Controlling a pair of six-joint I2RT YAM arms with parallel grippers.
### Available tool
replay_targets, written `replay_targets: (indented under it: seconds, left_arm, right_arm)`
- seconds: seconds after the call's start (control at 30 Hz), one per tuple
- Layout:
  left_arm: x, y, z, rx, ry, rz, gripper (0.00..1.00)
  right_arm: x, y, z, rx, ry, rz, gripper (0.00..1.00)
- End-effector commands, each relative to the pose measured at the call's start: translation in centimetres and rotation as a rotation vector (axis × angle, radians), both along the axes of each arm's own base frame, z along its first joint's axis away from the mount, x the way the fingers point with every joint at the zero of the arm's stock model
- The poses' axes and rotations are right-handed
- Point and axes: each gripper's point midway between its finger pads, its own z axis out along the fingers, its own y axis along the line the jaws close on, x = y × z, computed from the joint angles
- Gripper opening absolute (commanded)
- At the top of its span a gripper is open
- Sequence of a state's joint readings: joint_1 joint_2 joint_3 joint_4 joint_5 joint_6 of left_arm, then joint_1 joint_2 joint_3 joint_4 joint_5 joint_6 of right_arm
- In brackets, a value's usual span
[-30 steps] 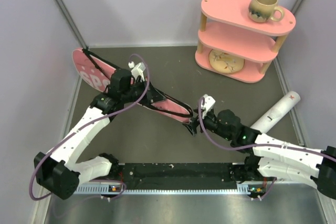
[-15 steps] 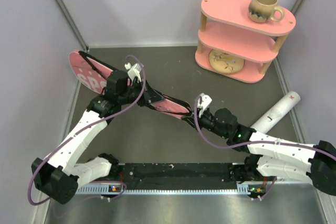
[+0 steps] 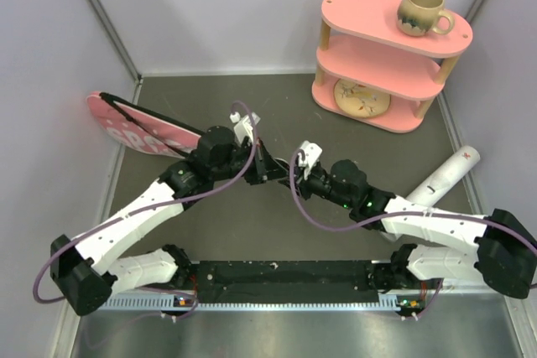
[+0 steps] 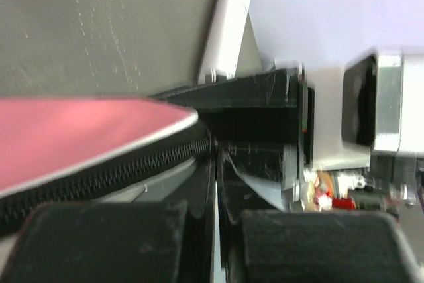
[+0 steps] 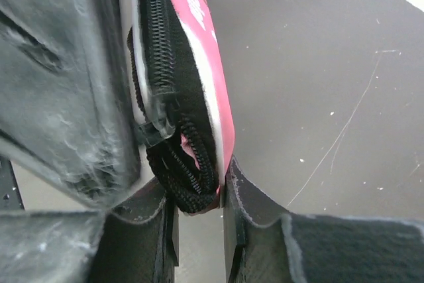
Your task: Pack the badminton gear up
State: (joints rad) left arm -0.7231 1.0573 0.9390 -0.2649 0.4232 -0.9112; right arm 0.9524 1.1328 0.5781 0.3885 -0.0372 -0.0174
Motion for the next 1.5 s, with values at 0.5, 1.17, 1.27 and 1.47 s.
replay_targets:
  seconds: [0.5,1.17,1.27,1.47]
  left_arm:
    - [1.9,1.0,6.0,0.004,-0.347,0.103,0.68]
    - [2.3,10.4,6.0,0.149,-0.532,0.425,0.93]
    - [2.0,10.8,6.3,0.147,-0.543,0.426,0.93]
    - [1.3,12.9,7.7,0.141,-0.608,0.481,0.93]
  right_arm:
    - [0.8,-6.9,-6.4,0.21,0.33,-0.279,0.0]
    - [-1.4,-17.0,-14.1,0.053,0.731,-0.804,0.66]
    - [-0.8,-18.6,-11.1,0.062,0.667,-0.878,0.79]
    - [-0.5,-19.6,-2.3,0.073,0.455,-0.786,0.93]
